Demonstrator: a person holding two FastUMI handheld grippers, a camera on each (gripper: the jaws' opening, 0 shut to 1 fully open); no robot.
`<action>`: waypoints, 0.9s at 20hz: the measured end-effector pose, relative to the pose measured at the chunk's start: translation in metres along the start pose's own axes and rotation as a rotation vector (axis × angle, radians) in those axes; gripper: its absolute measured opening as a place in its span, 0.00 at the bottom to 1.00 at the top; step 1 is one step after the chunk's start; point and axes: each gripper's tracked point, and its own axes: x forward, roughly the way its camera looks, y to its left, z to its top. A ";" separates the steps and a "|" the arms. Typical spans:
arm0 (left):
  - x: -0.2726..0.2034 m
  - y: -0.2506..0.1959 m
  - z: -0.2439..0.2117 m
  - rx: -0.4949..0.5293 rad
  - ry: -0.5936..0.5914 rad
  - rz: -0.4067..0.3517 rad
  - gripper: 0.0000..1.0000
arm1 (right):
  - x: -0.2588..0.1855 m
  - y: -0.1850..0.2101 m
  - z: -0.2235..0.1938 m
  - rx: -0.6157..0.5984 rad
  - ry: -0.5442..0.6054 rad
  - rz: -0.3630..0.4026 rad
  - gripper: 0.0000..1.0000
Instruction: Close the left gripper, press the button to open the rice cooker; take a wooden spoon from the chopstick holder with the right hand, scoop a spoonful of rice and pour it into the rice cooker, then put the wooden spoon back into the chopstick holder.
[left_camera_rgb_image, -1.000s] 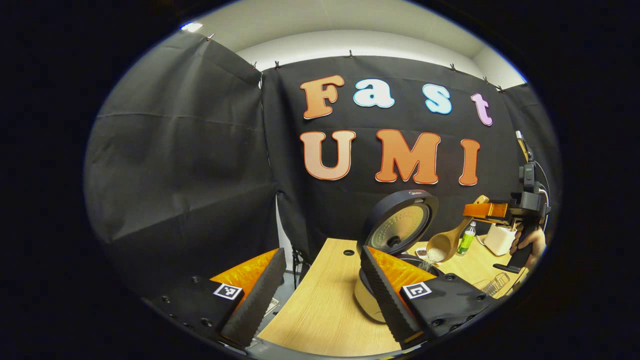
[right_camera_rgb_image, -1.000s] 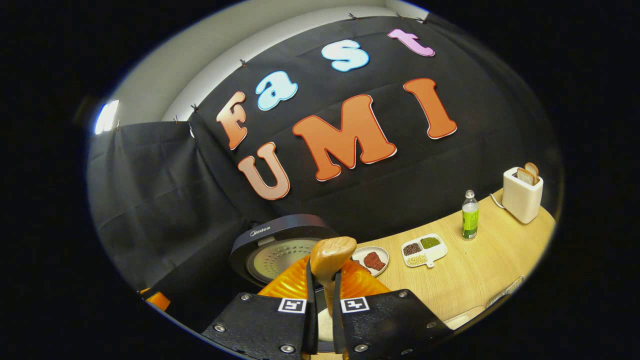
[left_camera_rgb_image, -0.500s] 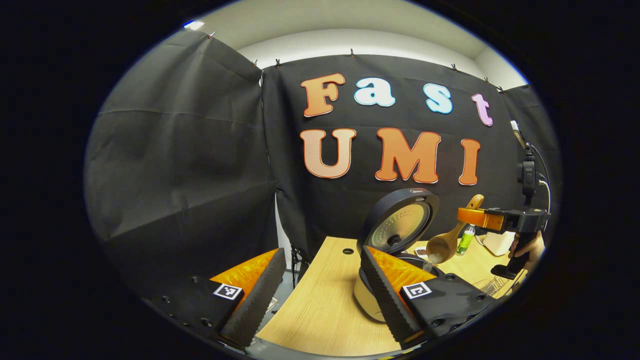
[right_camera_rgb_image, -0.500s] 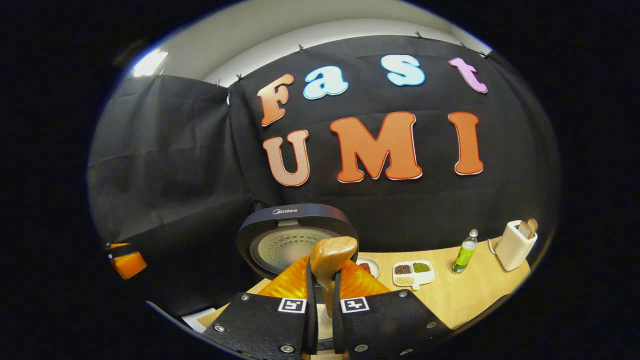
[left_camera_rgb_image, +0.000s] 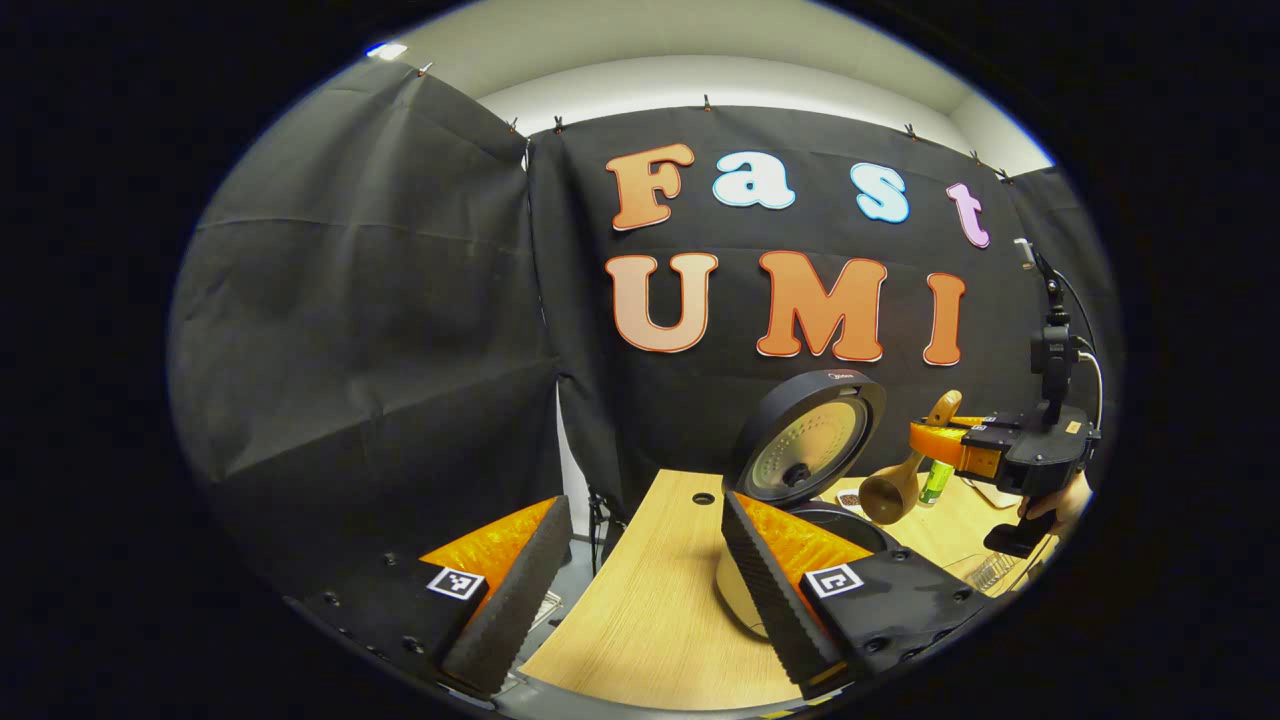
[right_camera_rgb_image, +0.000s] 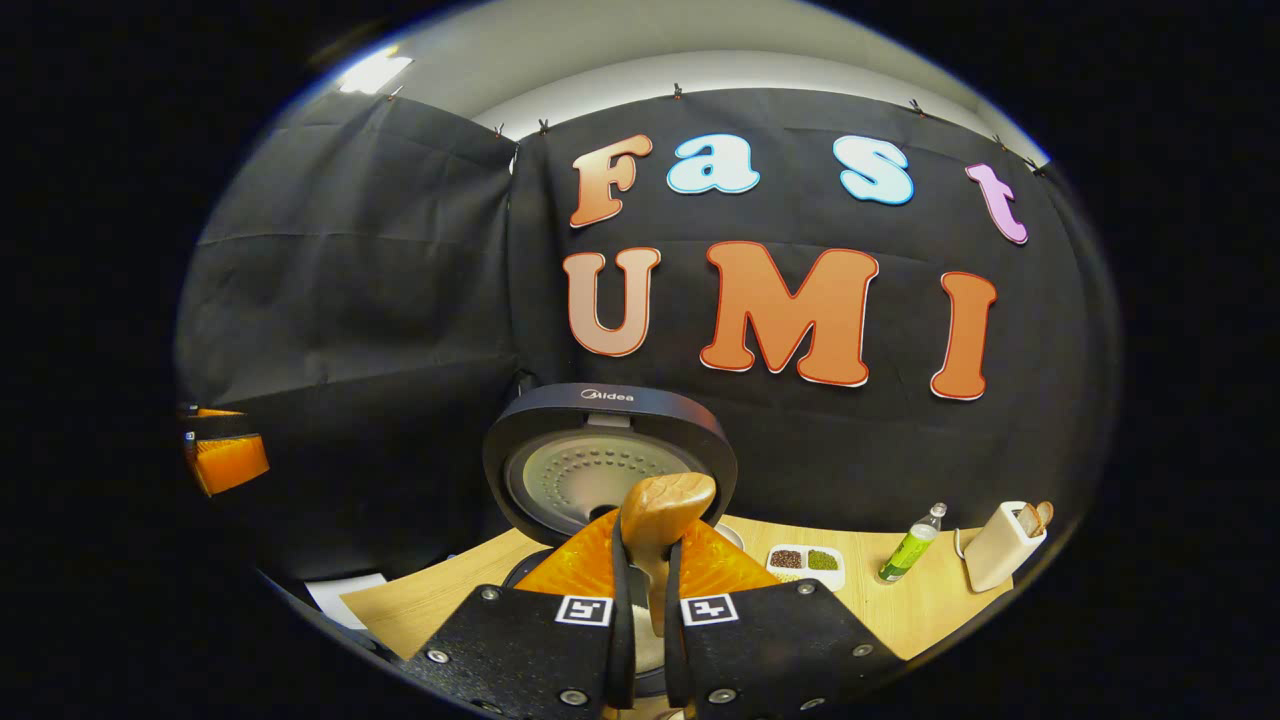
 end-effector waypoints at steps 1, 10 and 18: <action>-0.001 0.001 0.000 -0.005 0.002 0.002 0.97 | 0.000 0.000 -0.002 0.028 0.004 0.004 0.11; -0.001 0.001 0.006 -0.043 -0.010 0.010 0.97 | -0.040 -0.057 0.008 0.264 -0.001 -0.044 0.11; 0.000 -0.026 0.006 -0.027 -0.014 -0.022 0.97 | -0.111 -0.150 0.001 0.317 -0.025 -0.202 0.11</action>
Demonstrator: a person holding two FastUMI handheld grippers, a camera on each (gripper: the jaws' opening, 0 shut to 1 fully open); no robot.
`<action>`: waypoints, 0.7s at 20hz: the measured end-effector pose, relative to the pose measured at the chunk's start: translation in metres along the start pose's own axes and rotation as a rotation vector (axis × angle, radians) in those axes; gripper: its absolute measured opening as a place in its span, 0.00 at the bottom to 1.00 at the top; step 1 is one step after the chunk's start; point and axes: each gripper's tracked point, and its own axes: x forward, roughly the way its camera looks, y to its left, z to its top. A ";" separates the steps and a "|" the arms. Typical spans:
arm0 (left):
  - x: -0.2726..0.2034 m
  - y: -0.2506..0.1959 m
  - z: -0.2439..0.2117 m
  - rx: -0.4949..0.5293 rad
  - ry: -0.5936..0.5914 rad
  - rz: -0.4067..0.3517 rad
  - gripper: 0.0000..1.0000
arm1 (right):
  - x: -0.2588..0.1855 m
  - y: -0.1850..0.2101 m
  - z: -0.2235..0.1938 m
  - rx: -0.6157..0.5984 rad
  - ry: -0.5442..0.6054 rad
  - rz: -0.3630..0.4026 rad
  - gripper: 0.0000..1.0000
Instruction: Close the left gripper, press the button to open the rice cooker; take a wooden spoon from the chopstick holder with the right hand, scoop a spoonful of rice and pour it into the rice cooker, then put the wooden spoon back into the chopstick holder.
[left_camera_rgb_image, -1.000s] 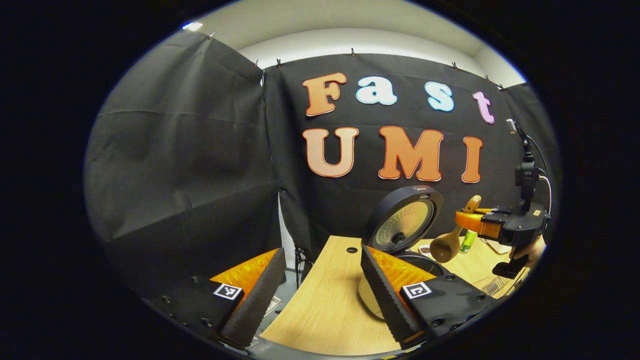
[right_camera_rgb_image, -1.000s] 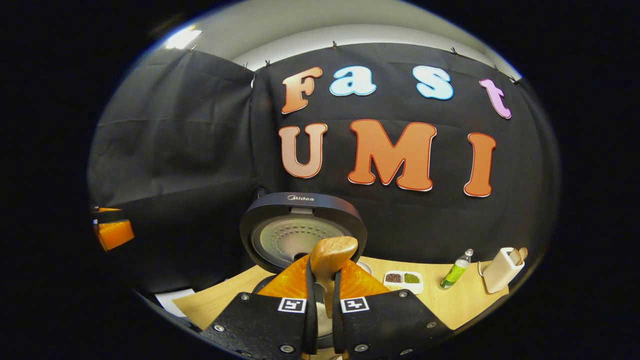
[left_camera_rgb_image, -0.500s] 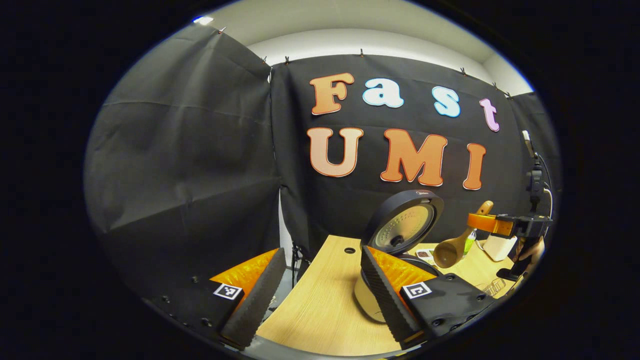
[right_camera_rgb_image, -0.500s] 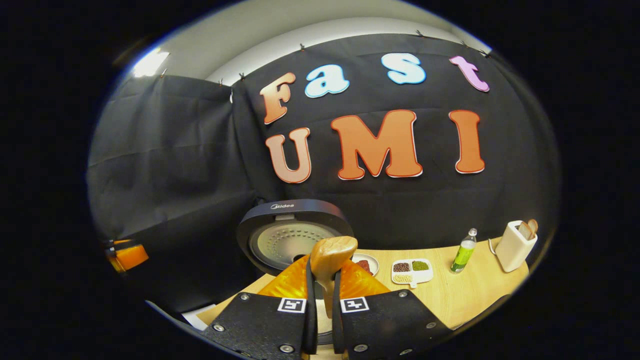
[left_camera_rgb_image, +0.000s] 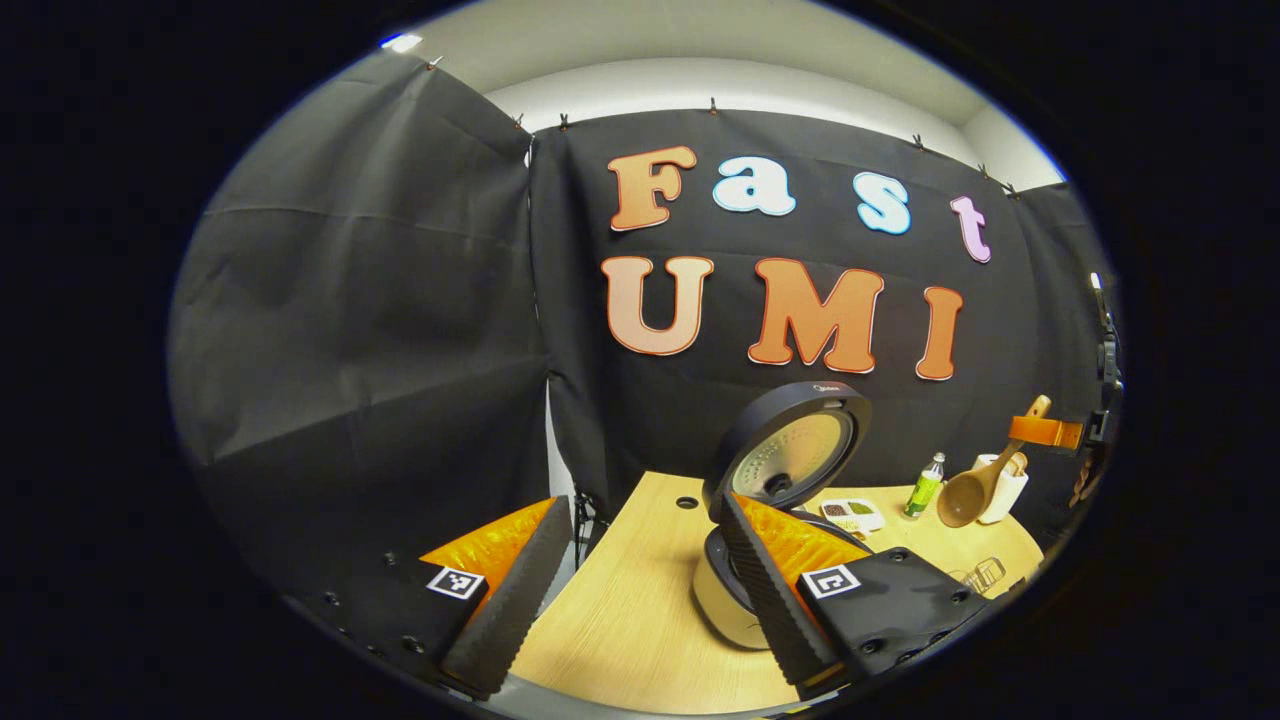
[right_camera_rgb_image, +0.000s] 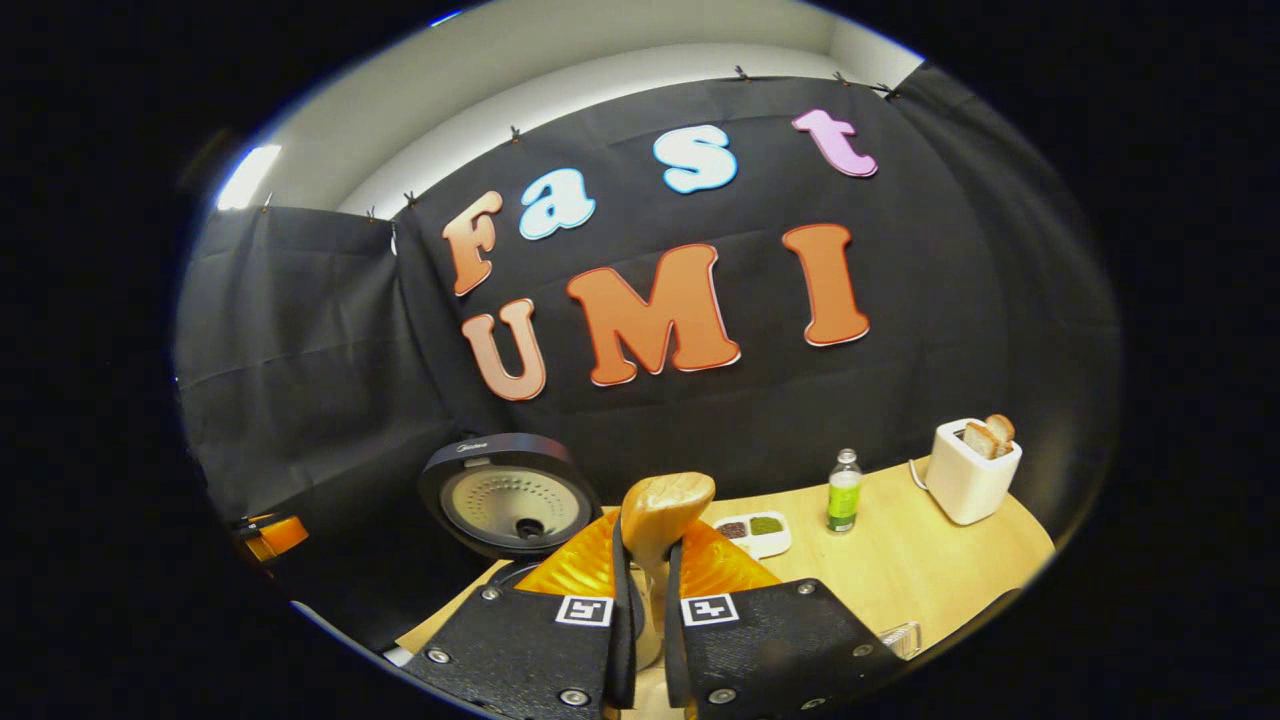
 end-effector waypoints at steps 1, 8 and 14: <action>0.001 -0.005 0.001 0.003 -0.006 -0.012 0.97 | -0.008 -0.014 0.001 0.006 -0.003 -0.024 0.11; -0.004 -0.029 0.005 0.000 -0.023 -0.037 0.98 | -0.055 -0.102 -0.008 0.016 0.011 -0.164 0.11; -0.014 -0.041 0.006 0.014 -0.021 -0.023 0.98 | -0.070 -0.163 -0.044 0.041 0.070 -0.243 0.11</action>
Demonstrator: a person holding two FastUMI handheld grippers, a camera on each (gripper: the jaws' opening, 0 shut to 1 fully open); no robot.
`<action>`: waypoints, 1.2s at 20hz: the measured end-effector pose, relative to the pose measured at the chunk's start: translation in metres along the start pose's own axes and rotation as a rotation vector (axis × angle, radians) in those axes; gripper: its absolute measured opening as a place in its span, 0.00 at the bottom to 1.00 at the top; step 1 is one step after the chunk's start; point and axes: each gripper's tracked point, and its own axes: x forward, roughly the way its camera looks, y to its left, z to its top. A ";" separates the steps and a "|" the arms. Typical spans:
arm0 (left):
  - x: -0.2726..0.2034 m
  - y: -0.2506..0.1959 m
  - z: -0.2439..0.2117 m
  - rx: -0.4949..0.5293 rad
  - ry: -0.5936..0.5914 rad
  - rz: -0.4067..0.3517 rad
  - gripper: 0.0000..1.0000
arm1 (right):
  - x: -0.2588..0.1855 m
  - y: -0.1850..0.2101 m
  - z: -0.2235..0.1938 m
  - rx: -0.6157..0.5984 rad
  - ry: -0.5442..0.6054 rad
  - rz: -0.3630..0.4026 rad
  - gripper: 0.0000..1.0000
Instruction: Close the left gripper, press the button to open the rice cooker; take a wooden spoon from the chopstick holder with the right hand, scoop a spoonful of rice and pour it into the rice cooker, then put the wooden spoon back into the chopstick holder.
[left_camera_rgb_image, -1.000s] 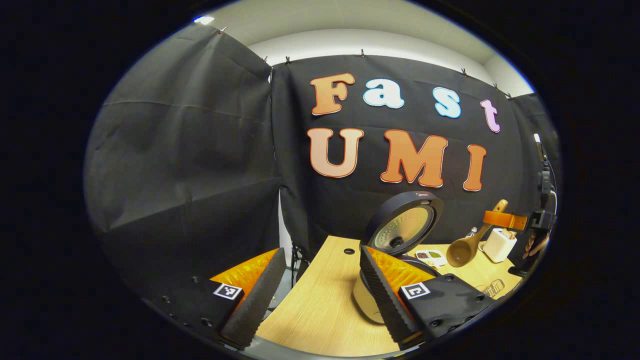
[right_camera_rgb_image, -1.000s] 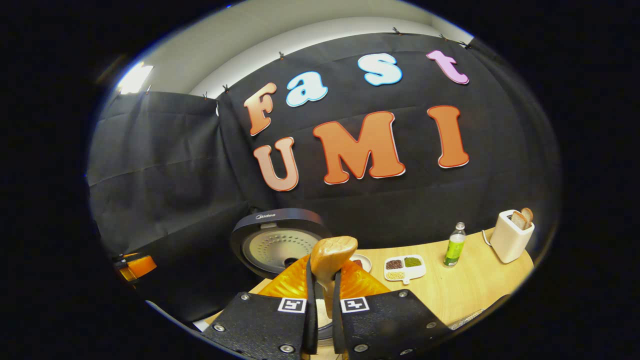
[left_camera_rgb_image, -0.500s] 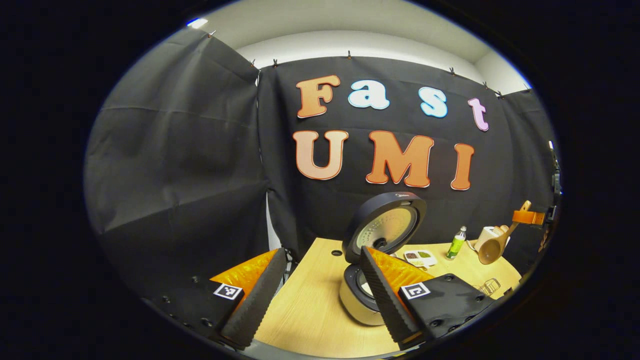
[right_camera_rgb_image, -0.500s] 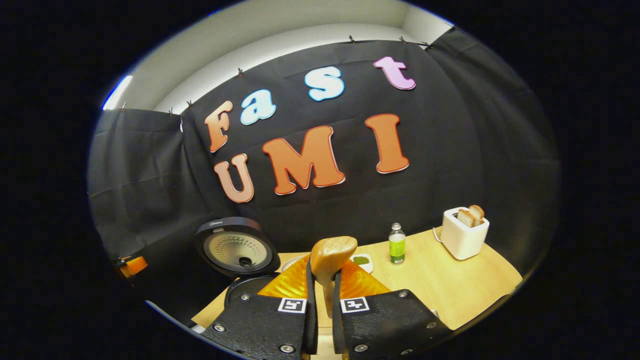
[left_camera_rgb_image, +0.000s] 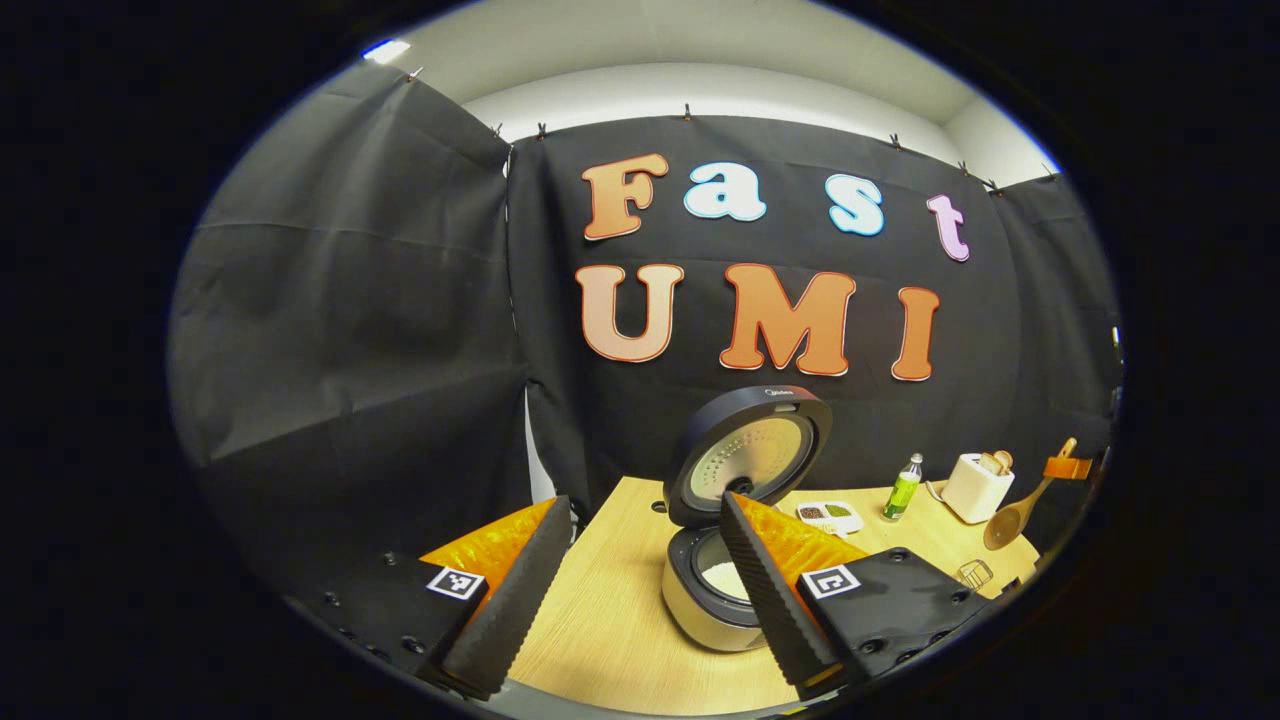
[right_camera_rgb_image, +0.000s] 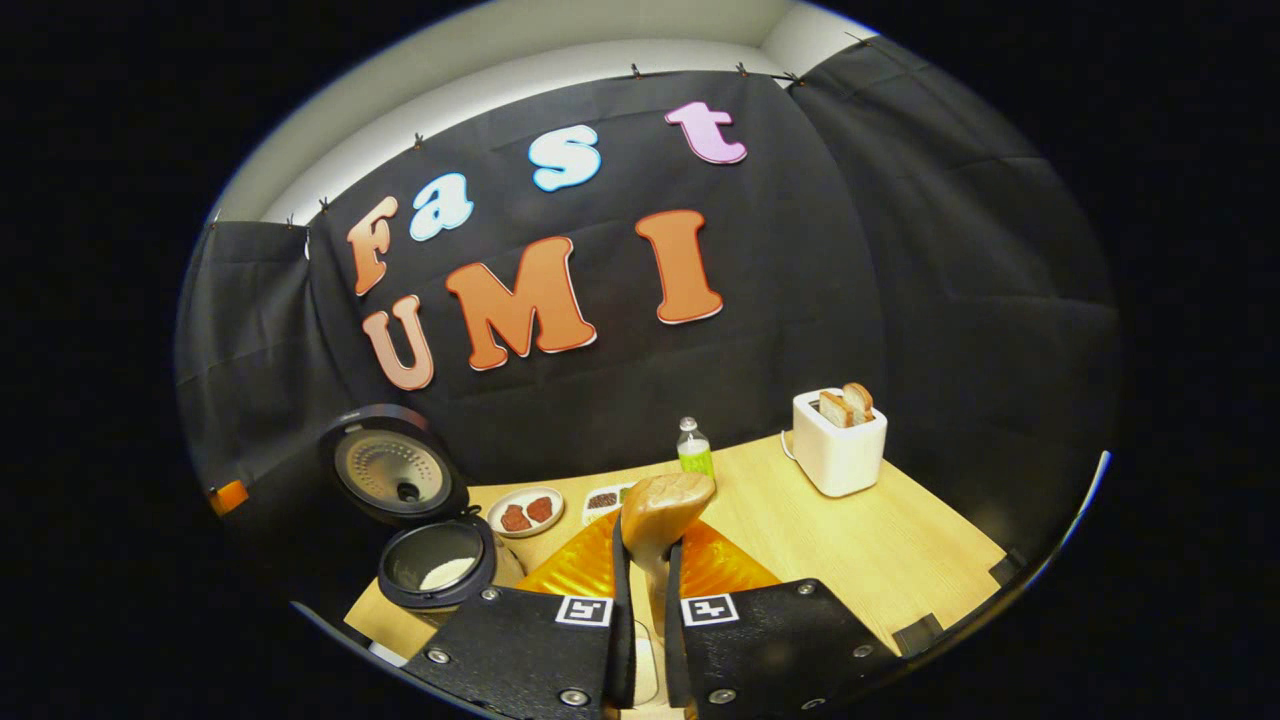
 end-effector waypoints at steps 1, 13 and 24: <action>-0.001 -0.002 0.001 0.004 -0.001 0.005 0.98 | 0.003 -0.009 -0.009 -0.001 0.016 -0.012 0.11; -0.017 -0.016 0.024 0.067 -0.048 0.084 0.97 | 0.042 -0.064 -0.115 0.066 0.198 -0.029 0.11; -0.021 -0.056 0.018 0.063 -0.020 0.075 1.00 | 0.049 -0.083 -0.135 0.246 0.275 0.063 0.20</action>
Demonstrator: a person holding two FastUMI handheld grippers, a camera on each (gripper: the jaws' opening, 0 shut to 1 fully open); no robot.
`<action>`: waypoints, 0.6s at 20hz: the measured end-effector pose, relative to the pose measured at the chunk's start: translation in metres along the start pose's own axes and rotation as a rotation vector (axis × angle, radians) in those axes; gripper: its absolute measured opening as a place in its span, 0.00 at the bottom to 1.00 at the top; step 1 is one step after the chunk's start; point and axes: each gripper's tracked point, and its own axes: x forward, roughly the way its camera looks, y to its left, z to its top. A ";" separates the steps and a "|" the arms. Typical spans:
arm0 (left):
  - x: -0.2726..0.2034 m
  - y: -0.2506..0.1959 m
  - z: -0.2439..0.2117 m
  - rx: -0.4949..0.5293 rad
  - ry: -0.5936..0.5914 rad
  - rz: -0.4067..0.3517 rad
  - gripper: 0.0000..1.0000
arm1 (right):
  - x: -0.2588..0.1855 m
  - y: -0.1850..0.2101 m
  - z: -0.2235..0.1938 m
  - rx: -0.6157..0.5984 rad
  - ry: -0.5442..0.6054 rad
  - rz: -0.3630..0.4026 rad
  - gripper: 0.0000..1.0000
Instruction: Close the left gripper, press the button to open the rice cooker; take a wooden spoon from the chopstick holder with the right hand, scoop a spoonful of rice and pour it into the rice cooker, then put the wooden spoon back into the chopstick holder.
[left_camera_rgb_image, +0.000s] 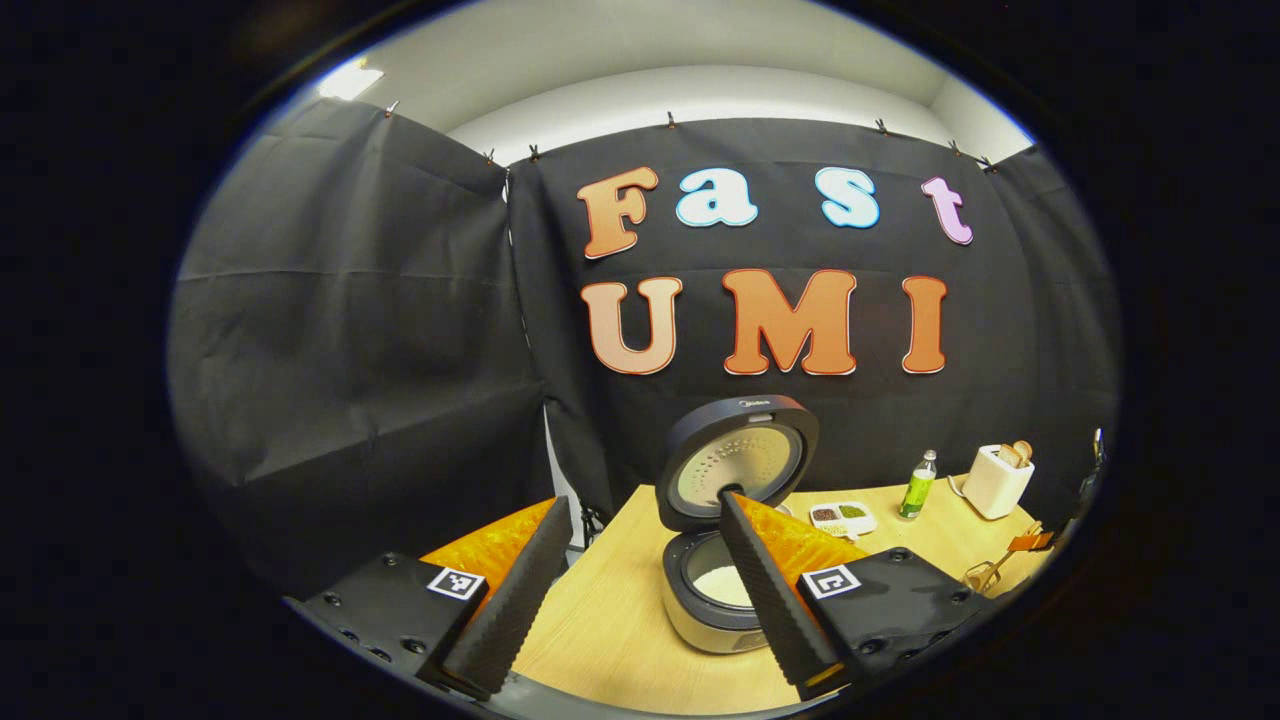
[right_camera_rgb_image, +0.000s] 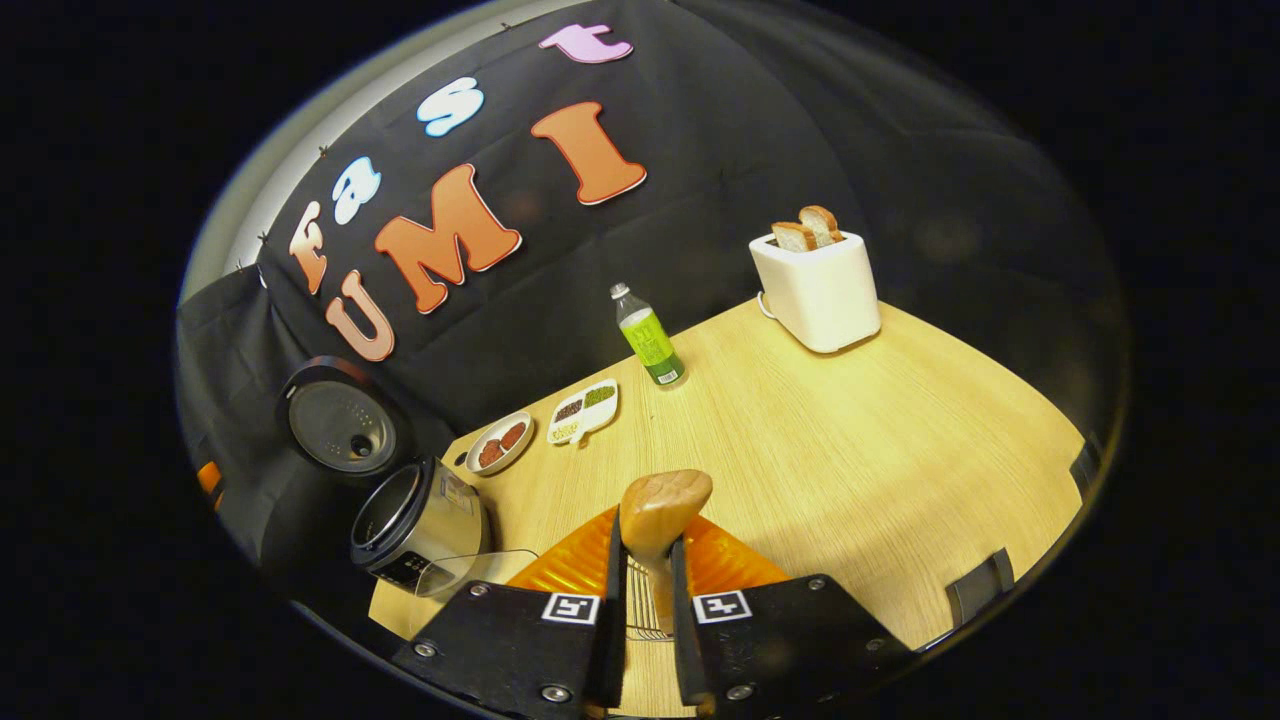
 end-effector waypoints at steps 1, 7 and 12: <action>-0.001 -0.005 -0.001 -0.004 0.004 -0.007 1.00 | -0.003 -0.008 0.001 0.000 0.003 -0.022 0.15; -0.004 -0.040 0.001 -0.023 0.015 -0.047 1.00 | -0.039 -0.032 0.050 -0.044 -0.006 -0.116 0.57; 0.000 -0.063 0.010 -0.040 0.006 -0.073 1.00 | -0.095 -0.011 0.131 -0.151 -0.145 -0.154 0.95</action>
